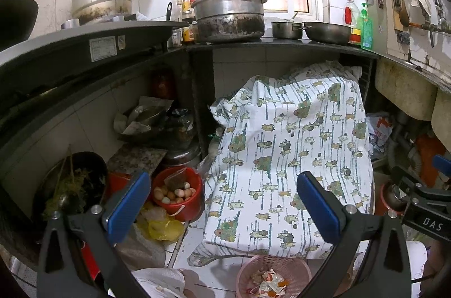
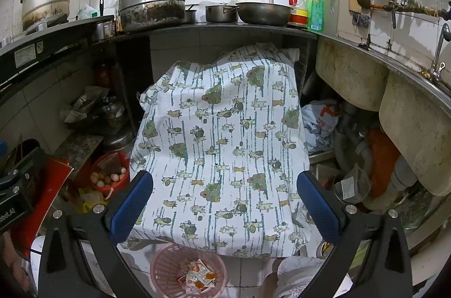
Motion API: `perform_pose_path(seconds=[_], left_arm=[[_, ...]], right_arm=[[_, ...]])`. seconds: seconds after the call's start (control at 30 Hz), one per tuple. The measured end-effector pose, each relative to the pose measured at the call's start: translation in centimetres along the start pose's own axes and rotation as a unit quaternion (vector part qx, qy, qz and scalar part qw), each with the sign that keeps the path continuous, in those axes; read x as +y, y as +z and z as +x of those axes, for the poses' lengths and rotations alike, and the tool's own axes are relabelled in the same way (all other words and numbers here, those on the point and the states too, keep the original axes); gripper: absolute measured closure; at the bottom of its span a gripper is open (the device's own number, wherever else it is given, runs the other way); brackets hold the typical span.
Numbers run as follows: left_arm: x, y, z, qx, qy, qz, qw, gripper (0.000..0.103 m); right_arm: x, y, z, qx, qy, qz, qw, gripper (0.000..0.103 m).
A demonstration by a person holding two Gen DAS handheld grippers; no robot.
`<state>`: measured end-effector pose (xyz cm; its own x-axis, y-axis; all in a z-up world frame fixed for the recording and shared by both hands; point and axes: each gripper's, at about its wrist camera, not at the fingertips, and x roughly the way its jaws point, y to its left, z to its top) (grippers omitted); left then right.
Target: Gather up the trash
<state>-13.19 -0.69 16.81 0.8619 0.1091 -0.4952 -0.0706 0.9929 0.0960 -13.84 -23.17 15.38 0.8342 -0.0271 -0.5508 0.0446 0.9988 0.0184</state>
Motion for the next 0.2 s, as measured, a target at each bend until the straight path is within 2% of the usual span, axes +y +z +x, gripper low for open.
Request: perform_pose_path(seconds=[0.2], left_arm=[[0.03,0.06,-0.03,0.001,-0.005,-0.001,1.0000,0.000]], right_arm=[[-0.16,-0.12,0.17,0.003,-0.001,0.001,1.000,0.000]])
